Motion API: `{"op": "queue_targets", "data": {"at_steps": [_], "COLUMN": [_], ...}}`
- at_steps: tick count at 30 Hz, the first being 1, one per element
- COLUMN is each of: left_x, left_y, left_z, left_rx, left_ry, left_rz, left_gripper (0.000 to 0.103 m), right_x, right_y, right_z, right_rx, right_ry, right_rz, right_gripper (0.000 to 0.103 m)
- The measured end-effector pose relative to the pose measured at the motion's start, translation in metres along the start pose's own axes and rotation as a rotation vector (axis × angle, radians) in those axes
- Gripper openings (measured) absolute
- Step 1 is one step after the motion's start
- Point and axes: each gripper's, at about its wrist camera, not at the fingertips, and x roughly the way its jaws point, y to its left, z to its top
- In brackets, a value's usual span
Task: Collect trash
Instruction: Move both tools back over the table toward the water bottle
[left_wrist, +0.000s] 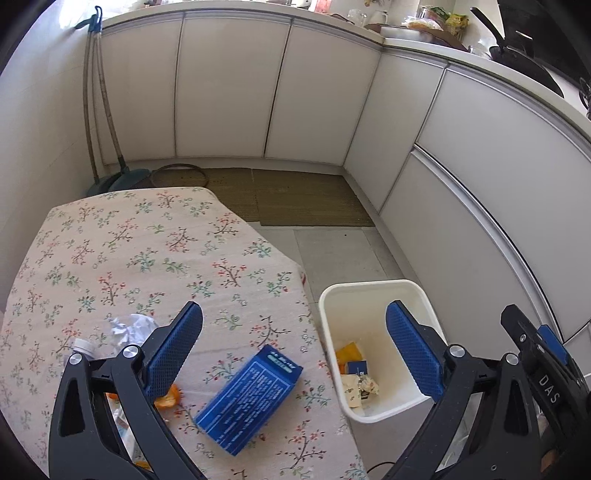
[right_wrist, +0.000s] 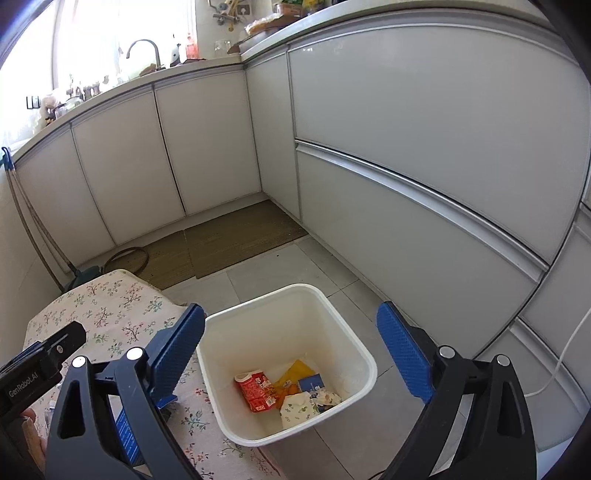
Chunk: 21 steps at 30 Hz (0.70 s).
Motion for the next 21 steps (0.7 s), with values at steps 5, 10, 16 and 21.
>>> {"op": "queue_targets", "data": {"at_steps": [5,10,16,21], "left_x": [-0.017,-0.031,-0.040,-0.047], "left_y": [0.036,0.075,0.116,0.149], "left_z": [-0.006,-0.008,-0.010,-0.013], "left_rx": [-0.015,-0.053,-0.111,-0.158], "left_ry": [-0.019,-0.046,-0.022,-0.005], "left_rz": [0.050,0.098,0.129,0.171], "left_gripper": [0.095,0.095,0.095,0.095], "right_x": [-0.006,-0.012,-0.011,-0.013], "right_y": [0.041,0.087,0.127,0.158], "right_z": [-0.009,-0.021,-0.033,-0.041], "right_rx": [-0.052,-0.137,-0.206,-0.244], "right_ry": [0.005,0.002,0.026,0.041], "right_rz": [0.053,0.085,0.119,0.161], "right_gripper": [0.092,0.092,0.092,0.092]}}
